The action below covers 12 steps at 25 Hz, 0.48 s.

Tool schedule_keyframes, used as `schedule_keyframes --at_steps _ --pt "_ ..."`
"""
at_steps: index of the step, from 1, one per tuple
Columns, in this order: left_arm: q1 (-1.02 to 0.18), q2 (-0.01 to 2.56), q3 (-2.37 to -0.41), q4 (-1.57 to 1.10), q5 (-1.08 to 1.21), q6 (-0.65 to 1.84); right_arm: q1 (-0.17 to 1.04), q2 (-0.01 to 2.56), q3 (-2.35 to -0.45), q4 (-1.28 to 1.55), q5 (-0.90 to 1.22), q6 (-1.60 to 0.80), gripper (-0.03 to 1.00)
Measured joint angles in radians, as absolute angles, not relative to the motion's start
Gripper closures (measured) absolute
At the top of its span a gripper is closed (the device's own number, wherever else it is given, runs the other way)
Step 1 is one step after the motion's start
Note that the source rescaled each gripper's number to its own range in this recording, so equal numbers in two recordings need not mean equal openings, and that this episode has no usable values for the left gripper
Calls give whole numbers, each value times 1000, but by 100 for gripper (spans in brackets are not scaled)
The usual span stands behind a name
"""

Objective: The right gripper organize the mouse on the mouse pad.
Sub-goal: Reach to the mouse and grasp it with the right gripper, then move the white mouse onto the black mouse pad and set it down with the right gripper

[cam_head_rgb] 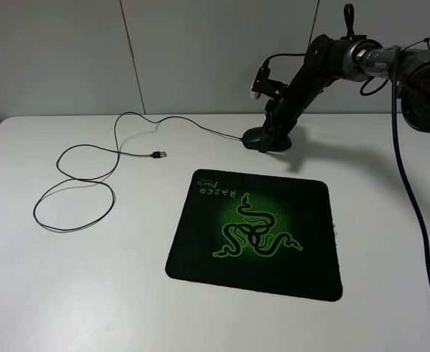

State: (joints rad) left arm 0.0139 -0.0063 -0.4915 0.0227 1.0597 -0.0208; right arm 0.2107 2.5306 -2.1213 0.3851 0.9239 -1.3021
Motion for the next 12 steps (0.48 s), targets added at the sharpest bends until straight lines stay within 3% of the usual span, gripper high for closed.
schedule_keyframes --at_steps 12 --pt "14 -6 -491 23 1060 -21 211 2440 -2121 381 988 -1251 96"
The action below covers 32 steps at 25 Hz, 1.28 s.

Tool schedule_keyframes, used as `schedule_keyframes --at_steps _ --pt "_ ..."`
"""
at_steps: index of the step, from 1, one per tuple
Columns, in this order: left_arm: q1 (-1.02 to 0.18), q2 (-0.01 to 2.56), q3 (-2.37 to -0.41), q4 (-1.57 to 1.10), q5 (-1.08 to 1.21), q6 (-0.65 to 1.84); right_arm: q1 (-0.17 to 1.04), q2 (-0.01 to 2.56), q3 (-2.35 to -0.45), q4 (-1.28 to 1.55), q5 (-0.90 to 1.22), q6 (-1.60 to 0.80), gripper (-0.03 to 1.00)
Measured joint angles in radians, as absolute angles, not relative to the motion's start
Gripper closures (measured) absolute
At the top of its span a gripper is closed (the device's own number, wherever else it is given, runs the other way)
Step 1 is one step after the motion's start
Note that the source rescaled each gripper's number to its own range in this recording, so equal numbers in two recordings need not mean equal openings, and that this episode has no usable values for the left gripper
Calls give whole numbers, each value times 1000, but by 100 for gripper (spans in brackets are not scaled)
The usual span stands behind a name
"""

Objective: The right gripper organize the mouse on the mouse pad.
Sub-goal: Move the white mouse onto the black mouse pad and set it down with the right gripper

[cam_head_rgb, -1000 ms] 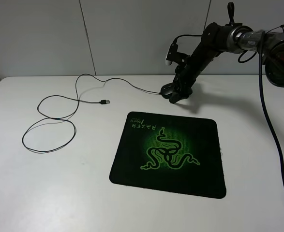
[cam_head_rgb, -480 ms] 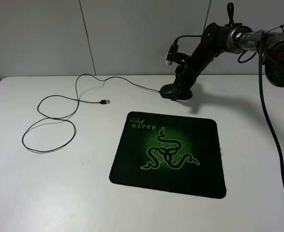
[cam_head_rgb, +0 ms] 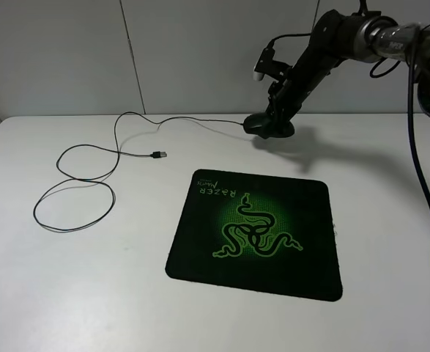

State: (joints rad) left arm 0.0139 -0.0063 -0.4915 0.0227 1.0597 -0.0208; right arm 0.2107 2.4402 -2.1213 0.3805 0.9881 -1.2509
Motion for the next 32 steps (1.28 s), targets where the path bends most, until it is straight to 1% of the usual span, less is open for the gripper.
schedule_keyframes --at_steps 6,12,21,26,32 --pt "14 -6 -491 23 1060 -21 212 2378 -2121 381 1090 -1239 96" --pt "14 -6 -491 23 1060 -21 232 2312 -2121 334 1195 -1148 96" --pt "14 -6 -491 23 1060 -21 303 2249 -2108 262 1211 -1007 96" --pt "14 -6 -491 23 1060 -21 342 2198 -2031 233 1211 -964 96" --pt "14 -6 -491 23 1060 -21 364 2117 -1856 229 1211 -958 96"
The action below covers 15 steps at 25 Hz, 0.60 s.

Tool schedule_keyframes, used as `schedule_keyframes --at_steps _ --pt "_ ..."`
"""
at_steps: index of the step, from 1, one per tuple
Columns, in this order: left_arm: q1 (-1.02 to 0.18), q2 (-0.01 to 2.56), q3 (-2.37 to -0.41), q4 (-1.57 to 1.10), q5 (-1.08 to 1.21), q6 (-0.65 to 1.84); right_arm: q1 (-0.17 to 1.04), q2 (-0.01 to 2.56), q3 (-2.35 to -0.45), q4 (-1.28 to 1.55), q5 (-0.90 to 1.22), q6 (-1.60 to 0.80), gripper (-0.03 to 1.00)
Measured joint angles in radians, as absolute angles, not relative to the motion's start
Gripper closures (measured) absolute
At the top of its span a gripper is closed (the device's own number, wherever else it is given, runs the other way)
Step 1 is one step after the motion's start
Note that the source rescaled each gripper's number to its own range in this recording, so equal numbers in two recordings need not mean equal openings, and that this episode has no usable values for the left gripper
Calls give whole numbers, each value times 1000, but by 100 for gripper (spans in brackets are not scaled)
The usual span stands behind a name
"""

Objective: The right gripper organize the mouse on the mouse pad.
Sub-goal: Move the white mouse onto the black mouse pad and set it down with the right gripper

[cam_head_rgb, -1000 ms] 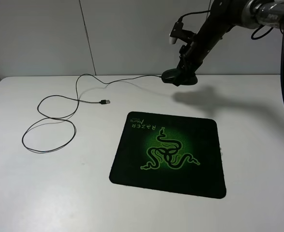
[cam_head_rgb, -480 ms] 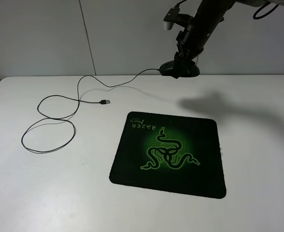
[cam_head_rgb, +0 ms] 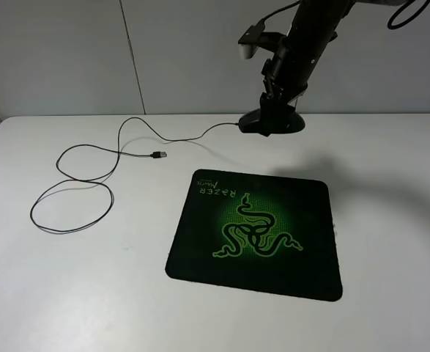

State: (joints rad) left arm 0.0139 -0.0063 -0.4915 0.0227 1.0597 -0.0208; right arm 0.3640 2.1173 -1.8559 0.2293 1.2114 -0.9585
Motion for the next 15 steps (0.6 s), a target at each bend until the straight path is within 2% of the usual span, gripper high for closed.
schedule_keyframes --at_steps 6,15 --pt "14 -6 -491 23 1060 -21 392 2050 -1667 237 1204 -958 96" --pt "14 -6 -491 23 1060 -21 439 1969 -1412 266 1016 -961 96"
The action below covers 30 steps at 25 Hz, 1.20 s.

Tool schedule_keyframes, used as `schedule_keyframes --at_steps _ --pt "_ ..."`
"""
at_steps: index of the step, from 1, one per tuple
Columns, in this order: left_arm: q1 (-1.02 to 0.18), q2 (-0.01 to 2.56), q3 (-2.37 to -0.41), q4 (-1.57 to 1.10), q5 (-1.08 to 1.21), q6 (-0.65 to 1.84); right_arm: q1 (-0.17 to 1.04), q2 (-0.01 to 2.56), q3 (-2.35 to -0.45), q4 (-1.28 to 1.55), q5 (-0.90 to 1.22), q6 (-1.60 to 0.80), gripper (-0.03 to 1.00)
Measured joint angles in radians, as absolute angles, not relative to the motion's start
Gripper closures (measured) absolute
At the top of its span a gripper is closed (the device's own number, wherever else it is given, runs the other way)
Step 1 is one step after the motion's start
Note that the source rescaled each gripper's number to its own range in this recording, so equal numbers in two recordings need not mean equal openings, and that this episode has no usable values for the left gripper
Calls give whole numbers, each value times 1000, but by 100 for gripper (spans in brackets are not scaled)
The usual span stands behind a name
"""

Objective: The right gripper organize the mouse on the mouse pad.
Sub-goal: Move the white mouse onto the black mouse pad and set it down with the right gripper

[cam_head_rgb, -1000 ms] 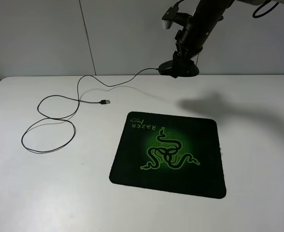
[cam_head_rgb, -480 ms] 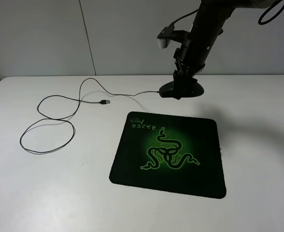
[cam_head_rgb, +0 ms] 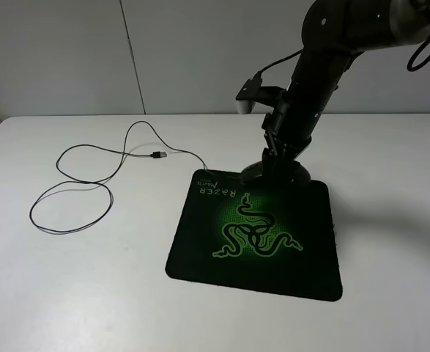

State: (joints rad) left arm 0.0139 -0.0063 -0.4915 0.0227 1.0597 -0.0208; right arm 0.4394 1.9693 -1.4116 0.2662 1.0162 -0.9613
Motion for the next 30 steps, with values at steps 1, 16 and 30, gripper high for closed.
schedule_keyframes --at_steps 1,16,30 --pt "14 -6 -491 23 1060 -21 451 1969 -1392 268 993 -961 96" --pt "14 -6 -491 23 1060 -21 518 1969 -1133 385 632 -1080 96" --pt "14 -6 -491 23 1060 -21 518 1969 -1106 402 547 -1092 96"
